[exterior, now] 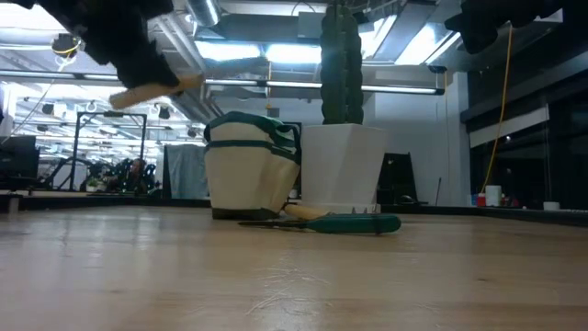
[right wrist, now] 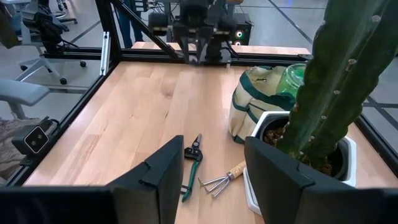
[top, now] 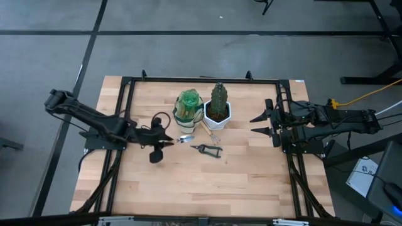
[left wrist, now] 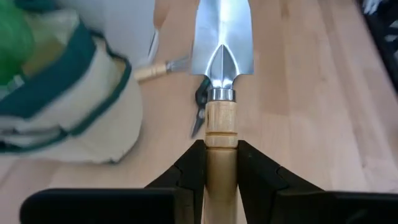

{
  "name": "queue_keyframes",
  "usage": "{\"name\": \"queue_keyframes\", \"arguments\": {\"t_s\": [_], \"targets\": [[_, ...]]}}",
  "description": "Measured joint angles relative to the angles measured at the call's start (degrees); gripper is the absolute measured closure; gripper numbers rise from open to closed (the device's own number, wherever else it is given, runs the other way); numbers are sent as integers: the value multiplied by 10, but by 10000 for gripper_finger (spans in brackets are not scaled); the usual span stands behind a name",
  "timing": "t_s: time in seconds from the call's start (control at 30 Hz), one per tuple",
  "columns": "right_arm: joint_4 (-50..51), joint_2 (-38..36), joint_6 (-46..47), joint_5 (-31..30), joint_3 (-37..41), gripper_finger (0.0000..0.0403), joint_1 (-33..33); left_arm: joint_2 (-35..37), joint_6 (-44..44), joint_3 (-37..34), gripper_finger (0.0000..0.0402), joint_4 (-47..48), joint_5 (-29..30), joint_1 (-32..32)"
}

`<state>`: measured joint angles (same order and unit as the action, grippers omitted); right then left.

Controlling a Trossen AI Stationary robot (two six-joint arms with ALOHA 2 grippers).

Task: Pick & Place Garden tools in Gardening bag
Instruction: Put the brown trowel into the brown gardening bag

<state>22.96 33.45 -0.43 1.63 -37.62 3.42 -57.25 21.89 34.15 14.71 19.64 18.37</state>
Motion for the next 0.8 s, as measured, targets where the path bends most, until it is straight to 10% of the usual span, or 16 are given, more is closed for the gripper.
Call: {"name": "queue_keyframes", "arguments": {"t_s": [0.37, 0.8], "targets": [[0, 0, 0, 0, 0, 231, 0, 27, -131, 0, 336, -101, -7, -25], [0, 0, 0, 0, 0, 231, 0, 21, -316, 0, 336, -324, -191, -134]]}}
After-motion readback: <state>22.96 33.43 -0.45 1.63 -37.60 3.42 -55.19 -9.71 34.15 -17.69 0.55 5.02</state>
